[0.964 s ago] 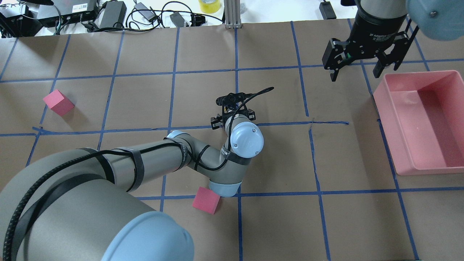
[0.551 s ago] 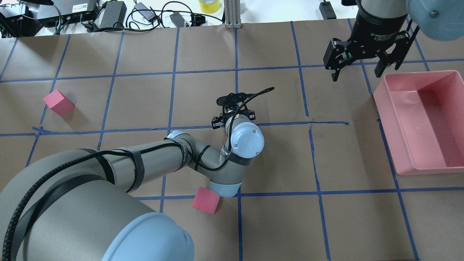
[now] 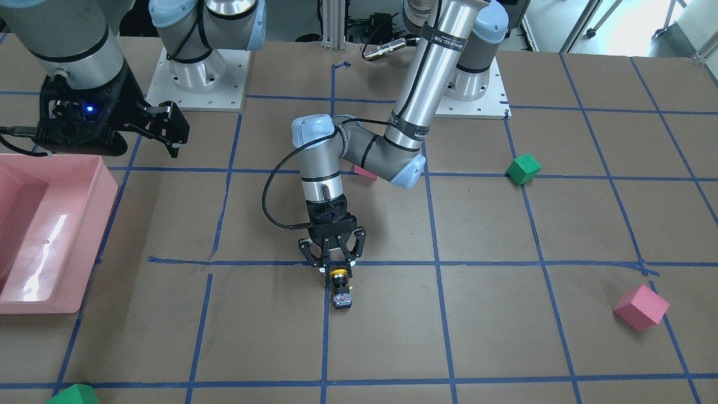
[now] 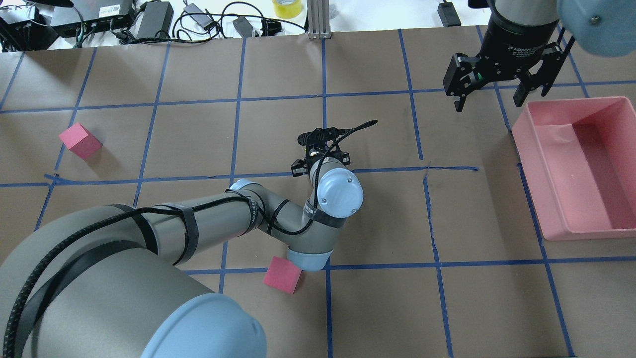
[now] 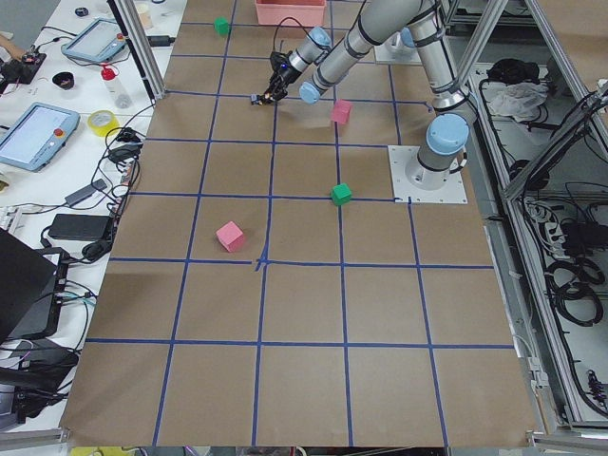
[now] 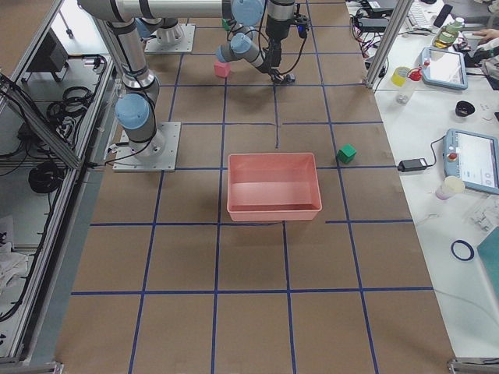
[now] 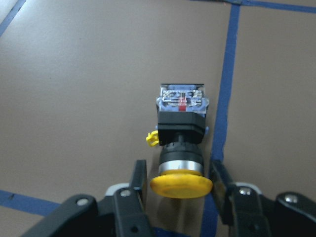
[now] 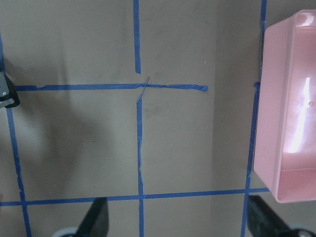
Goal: Align button upright
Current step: 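Position the left gripper over the lying button and close on it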
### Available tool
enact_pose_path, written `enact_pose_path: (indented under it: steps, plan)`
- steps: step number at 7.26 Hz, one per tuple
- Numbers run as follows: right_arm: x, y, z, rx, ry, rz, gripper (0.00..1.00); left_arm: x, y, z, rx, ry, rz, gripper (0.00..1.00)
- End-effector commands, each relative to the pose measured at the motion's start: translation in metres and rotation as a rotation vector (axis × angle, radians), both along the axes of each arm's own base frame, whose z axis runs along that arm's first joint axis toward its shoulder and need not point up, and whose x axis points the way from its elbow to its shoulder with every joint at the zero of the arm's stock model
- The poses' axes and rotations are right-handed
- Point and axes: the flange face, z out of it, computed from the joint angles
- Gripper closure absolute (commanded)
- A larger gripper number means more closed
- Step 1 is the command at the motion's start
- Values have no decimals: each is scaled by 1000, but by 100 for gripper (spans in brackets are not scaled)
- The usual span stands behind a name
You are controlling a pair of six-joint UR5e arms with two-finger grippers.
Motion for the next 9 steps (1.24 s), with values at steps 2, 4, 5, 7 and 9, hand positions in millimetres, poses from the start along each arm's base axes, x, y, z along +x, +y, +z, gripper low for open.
enact_pose_path:
  steps: [2, 4, 5, 7, 9]
  plan:
    - [0, 0, 0, 1, 0, 1, 0, -1, 0, 13, -16, 11, -7, 86]
    - [-1, 0, 0, 1, -2, 0, 0, -3, 0, 49, -41, -6, -72, 87]
    - [1, 1, 1, -1, -6, 1, 0, -7, 2, 64, -14, 22, -102, 87]
    - [0, 1, 0, 2, -3, 1, 0, -4, 1, 98, 79, 11, -112, 88]
    - [0, 1, 1, -1, -3, 1, 0, 1, -5, 128, 198, 25, -121, 91]
